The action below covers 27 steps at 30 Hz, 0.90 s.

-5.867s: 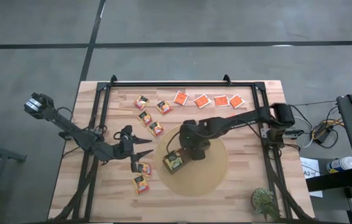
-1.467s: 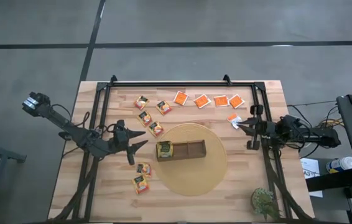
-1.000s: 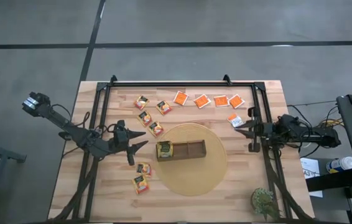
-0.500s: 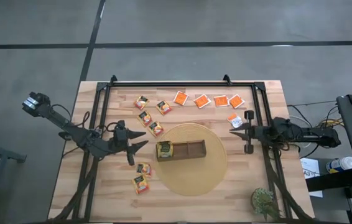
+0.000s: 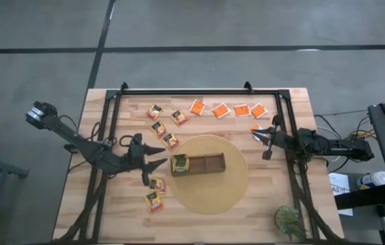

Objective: Pick & Place Tea
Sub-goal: Put the yellow tea bag into the middle section of the wooden organizer

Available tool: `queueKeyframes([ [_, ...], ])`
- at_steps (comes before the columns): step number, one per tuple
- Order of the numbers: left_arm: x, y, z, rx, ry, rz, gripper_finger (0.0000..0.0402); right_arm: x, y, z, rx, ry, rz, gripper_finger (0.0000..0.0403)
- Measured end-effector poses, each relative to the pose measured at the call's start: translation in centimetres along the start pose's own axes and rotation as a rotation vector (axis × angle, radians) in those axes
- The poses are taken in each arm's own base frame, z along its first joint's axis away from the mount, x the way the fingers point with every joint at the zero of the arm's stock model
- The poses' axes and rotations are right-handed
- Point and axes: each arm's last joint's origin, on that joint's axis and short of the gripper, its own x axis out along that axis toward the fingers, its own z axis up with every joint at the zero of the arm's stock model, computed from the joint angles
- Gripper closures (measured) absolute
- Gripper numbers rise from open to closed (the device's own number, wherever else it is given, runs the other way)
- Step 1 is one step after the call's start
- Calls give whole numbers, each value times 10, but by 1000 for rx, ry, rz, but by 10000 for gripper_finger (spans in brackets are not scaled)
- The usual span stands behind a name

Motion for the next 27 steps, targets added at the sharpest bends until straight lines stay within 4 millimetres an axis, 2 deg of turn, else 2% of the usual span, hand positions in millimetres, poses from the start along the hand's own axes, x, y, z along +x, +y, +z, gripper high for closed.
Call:
queueKeyframes([
  [9,24,-53,19,203,46,20,227,0,0,0,-1,-1,0,376],
  [14,17,-90,16,387,144,122,227,0,0,0,-1,-2,0,376],
  [17,11,-115,10,484,169,112,227,0,0,0,-1,-2,0,376],
  [22,3,-155,3,560,190,40,227,0,0,0,-1,-1,0,376],
  [27,1,-185,-6,587,213,10,227,0,0,0,-1,-1,0,376],
])
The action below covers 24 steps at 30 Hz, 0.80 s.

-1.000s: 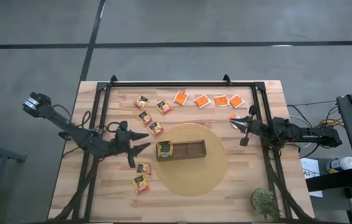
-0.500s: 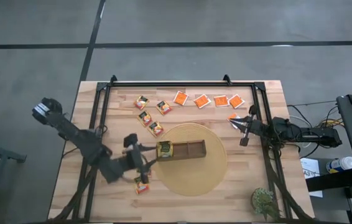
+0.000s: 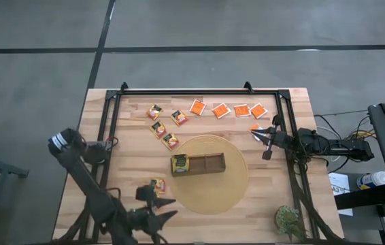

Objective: Pick & Place Tea
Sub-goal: Put the yellow tea bag into the middle section of the wooden organizer

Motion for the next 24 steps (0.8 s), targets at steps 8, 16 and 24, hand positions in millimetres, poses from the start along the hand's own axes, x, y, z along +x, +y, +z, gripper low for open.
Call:
queueKeyframes([
  [8,6,-24,3,-82,57,-20,227,0,0,0,0,0,0,376],
  [16,13,-44,-6,-333,168,-134,227,0,0,0,0,0,0,376],
  [24,20,-62,-37,-522,368,-130,235,0,0,0,0,0,1,376],
])
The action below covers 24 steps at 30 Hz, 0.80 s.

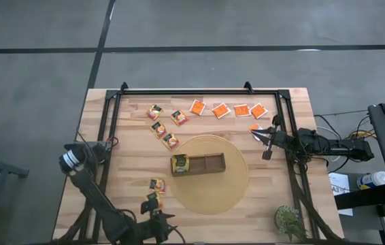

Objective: Pick & Place Tea
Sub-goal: Put the yellow tea bag into the middle section of the wooden organizer

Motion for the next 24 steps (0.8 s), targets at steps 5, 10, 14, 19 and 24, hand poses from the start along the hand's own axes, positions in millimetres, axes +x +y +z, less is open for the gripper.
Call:
queueKeyframes([
  [5,13,8,-23,-147,199,99,246,0,0,0,0,0,0,376],
  [10,19,20,-41,-254,358,256,254,0,0,0,0,0,0,376],
  [14,24,20,-49,-262,405,285,255,0,0,0,0,0,0,376],
  [19,30,28,-51,-220,403,344,255,0,0,0,0,0,-1,376],
  [24,37,33,-55,-233,400,354,255,0,0,0,1,-1,-1,376],
])
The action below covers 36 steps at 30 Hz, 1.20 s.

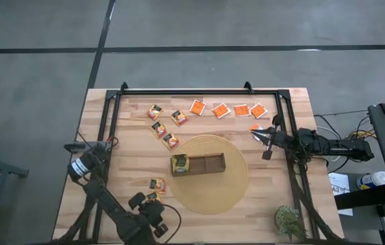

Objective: Pick & Place Tea
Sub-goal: Put the yellow tea bag into the middle section of the wooden organizer

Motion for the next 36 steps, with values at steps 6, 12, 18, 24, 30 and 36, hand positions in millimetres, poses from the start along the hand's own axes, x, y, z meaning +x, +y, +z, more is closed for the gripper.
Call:
queueKeyframes([
  [6,17,8,-7,21,1,28,255,0,0,0,0,0,0,376],
  [12,27,17,-12,-11,10,45,258,0,0,0,0,1,-1,376],
  [18,23,9,-10,54,39,6,333,0,0,0,0,0,-1,376],
  [24,13,-5,-4,184,-28,-66,389,0,0,0,0,0,0,376],
  [30,-3,-17,9,296,-196,-101,395,0,0,0,0,1,0,376],
  [36,-24,-29,31,447,-488,-44,395,0,0,0,0,1,-1,376],
])
